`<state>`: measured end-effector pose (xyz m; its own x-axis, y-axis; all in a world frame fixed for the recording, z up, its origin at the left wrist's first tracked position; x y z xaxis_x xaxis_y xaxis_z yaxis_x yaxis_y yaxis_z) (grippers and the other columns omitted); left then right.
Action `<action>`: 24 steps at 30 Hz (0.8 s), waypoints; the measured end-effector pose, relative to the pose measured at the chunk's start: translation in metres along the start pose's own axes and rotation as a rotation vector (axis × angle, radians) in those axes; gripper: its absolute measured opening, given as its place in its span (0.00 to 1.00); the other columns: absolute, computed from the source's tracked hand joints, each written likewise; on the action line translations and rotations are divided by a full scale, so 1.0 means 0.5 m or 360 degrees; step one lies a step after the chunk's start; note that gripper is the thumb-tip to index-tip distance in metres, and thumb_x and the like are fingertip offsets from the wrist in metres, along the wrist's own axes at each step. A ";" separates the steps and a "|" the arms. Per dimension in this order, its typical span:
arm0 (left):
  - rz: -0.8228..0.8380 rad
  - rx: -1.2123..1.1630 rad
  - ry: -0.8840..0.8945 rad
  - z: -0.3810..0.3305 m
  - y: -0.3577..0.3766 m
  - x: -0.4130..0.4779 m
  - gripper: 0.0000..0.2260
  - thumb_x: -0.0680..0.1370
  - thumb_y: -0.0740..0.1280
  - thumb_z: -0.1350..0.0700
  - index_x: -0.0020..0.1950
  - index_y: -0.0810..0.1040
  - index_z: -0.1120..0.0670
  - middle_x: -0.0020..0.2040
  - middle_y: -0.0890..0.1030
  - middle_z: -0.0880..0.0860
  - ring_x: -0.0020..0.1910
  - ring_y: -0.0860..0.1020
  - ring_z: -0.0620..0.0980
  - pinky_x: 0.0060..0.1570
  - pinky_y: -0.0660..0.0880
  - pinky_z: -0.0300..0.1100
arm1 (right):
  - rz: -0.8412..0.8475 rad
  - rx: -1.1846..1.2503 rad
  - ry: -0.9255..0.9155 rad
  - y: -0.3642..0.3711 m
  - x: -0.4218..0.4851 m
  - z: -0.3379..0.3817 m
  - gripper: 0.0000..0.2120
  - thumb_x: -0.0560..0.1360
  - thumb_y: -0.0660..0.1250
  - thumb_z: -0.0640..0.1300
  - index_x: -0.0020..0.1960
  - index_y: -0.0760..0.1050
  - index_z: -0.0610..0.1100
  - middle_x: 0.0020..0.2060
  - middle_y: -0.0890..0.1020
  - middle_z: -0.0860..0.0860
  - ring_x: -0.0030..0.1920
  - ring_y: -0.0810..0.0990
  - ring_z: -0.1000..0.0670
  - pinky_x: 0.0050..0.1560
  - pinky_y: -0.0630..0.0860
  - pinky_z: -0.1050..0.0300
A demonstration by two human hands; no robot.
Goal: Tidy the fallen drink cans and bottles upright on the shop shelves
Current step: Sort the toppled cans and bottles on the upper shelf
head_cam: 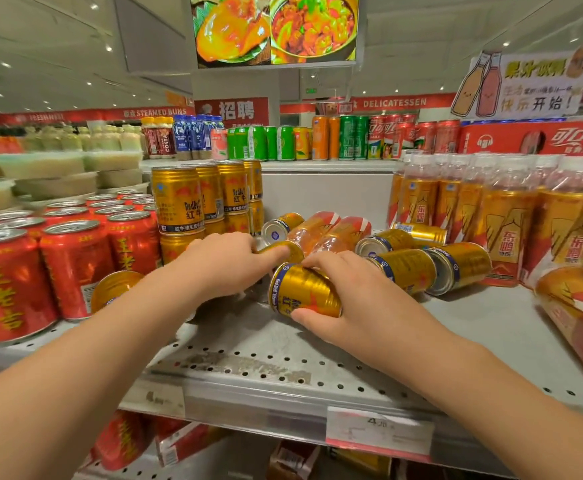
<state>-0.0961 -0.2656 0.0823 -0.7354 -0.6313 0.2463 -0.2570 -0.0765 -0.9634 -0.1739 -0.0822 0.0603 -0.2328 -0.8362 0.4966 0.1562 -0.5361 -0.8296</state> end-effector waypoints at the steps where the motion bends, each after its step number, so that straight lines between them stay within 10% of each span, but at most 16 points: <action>1: 0.0035 -0.0100 -0.0002 0.003 -0.002 0.003 0.30 0.76 0.52 0.25 0.46 0.79 0.48 0.40 0.83 0.49 0.41 0.81 0.48 0.45 0.79 0.47 | 0.0025 0.0020 -0.0027 0.003 0.003 0.000 0.28 0.74 0.69 0.63 0.70 0.65 0.58 0.59 0.72 0.58 0.60 0.71 0.54 0.60 0.74 0.54; 15: -0.0464 0.0226 0.0097 -0.011 -0.031 0.009 0.18 0.81 0.57 0.39 0.61 0.74 0.50 0.41 0.80 0.49 0.42 0.78 0.53 0.45 0.68 0.48 | 0.0070 0.0164 -0.0050 0.010 0.017 0.004 0.25 0.72 0.70 0.63 0.65 0.66 0.61 0.55 0.73 0.61 0.54 0.74 0.58 0.53 0.77 0.56; 18: -0.0198 -0.0003 0.0352 -0.020 -0.029 0.019 0.17 0.84 0.58 0.45 0.70 0.74 0.46 0.62 0.78 0.49 0.59 0.77 0.52 0.57 0.74 0.47 | 0.0039 0.0148 -0.0012 0.011 0.019 0.004 0.25 0.72 0.69 0.65 0.65 0.67 0.63 0.55 0.72 0.61 0.55 0.73 0.58 0.55 0.75 0.57; 24: 0.0445 -0.0219 0.0543 -0.010 -0.030 0.024 0.18 0.82 0.61 0.39 0.71 0.74 0.39 0.69 0.72 0.41 0.66 0.72 0.43 0.57 0.67 0.35 | 0.0040 0.0159 0.0068 0.004 0.022 -0.011 0.27 0.71 0.67 0.68 0.67 0.68 0.65 0.54 0.74 0.61 0.54 0.74 0.59 0.55 0.76 0.57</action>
<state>-0.1043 -0.2681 0.1002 -0.9467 -0.3215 0.0221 -0.0834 0.1781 -0.9805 -0.1814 -0.0920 0.0626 -0.2681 -0.8450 0.4627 0.2570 -0.5256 -0.8110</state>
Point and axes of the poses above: each hand's wrist, its own x-axis towards the middle knuckle, its own y-axis out of the palm, z = x × y, the point moved 5 cm from there along x, towards the middle knuckle
